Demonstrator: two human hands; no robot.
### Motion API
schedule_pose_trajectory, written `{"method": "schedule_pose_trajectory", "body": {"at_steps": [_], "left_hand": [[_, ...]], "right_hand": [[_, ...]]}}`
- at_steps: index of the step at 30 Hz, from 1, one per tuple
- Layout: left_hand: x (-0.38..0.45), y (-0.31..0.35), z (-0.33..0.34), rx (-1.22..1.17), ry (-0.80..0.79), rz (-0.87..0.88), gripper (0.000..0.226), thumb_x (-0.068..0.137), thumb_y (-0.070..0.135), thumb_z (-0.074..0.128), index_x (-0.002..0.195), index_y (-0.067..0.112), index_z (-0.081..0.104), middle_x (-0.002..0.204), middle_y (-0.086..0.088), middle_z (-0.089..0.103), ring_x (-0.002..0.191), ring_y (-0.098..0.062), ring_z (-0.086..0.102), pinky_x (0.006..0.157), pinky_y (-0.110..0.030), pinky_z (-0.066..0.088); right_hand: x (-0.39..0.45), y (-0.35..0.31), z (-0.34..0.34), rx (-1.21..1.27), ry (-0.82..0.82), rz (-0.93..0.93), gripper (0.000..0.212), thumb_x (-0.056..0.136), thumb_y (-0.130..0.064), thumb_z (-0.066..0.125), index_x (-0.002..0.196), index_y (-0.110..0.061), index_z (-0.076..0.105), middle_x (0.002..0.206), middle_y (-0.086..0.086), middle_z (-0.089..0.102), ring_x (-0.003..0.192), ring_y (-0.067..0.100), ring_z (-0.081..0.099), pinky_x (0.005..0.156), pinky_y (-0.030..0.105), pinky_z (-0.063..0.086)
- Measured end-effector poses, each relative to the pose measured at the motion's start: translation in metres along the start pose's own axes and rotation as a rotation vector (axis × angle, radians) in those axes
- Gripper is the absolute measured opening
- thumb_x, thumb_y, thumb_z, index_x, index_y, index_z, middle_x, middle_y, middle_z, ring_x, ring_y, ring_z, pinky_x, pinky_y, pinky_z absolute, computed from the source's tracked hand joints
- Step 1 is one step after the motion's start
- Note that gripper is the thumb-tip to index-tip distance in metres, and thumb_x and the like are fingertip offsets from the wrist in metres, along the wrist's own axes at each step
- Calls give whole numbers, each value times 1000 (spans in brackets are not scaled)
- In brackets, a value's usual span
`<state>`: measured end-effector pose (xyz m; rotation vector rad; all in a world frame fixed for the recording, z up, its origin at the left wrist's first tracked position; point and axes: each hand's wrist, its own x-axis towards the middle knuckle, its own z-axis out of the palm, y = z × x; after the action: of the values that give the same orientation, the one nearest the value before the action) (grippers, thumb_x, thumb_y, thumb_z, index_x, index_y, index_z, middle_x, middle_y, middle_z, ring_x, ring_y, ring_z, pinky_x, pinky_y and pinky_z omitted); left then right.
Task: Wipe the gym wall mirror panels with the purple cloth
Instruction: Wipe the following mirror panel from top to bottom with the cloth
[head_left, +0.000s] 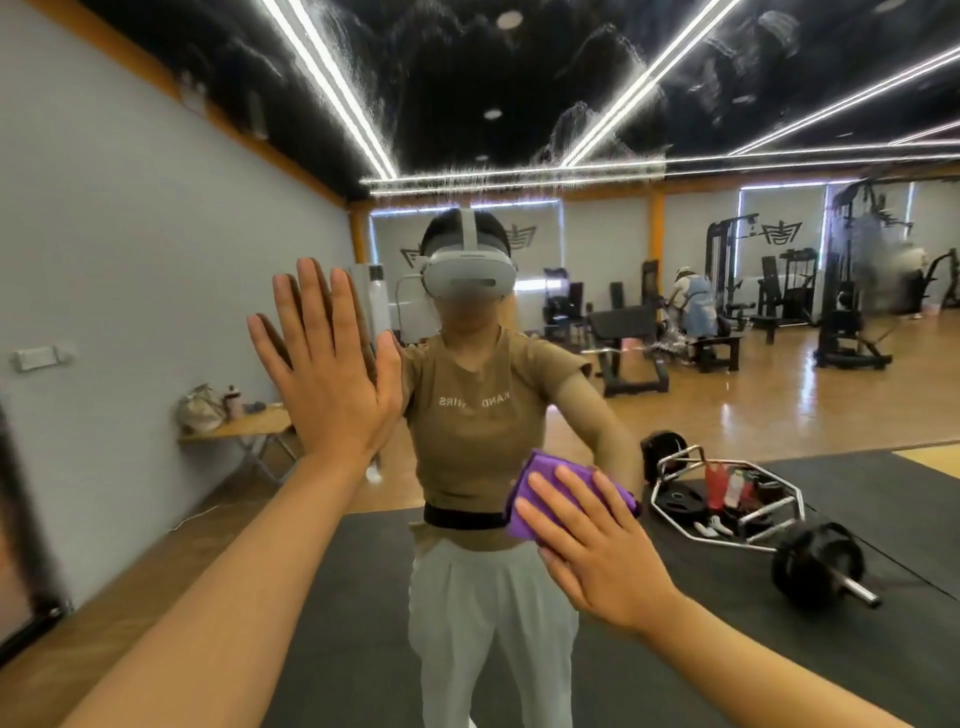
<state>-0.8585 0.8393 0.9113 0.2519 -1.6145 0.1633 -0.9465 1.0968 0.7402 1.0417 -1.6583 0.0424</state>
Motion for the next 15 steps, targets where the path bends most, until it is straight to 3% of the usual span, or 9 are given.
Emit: {"method": "schedule_pose_trajectory", "body": {"at_steps": [4, 10, 15], "left_hand": [[1, -1, -1, -5, -5, 0, 66, 105, 42, 28, 160, 9, 17, 166, -18, 17, 153, -38, 13, 122, -62, 8], [1, 0, -2, -12, -19, -2, 66, 104, 41, 30, 160, 9, 17, 166, -18, 16, 153, -38, 12, 122, -61, 6], [1, 1, -3, -22, -24, -10, 66, 104, 43, 27, 160, 9, 18, 166, -18, 17, 153, -38, 13, 122, -61, 7]], "right_hand": [[-31, -4, 5, -30, -92, -69, 57, 108, -39, 27, 163, -26, 15, 170, -2, 9, 156, 22, 11, 125, 45, 11], [11, 36, -19, -66, -118, -290, 63, 104, -40, 38, 162, -27, 17, 170, -1, 12, 156, 21, 12, 127, 42, 3], [119, 93, -58, -33, -12, -33, 55, 108, -41, 24, 159, -22, 17, 166, 7, 17, 155, 25, 12, 126, 42, 1]]}}
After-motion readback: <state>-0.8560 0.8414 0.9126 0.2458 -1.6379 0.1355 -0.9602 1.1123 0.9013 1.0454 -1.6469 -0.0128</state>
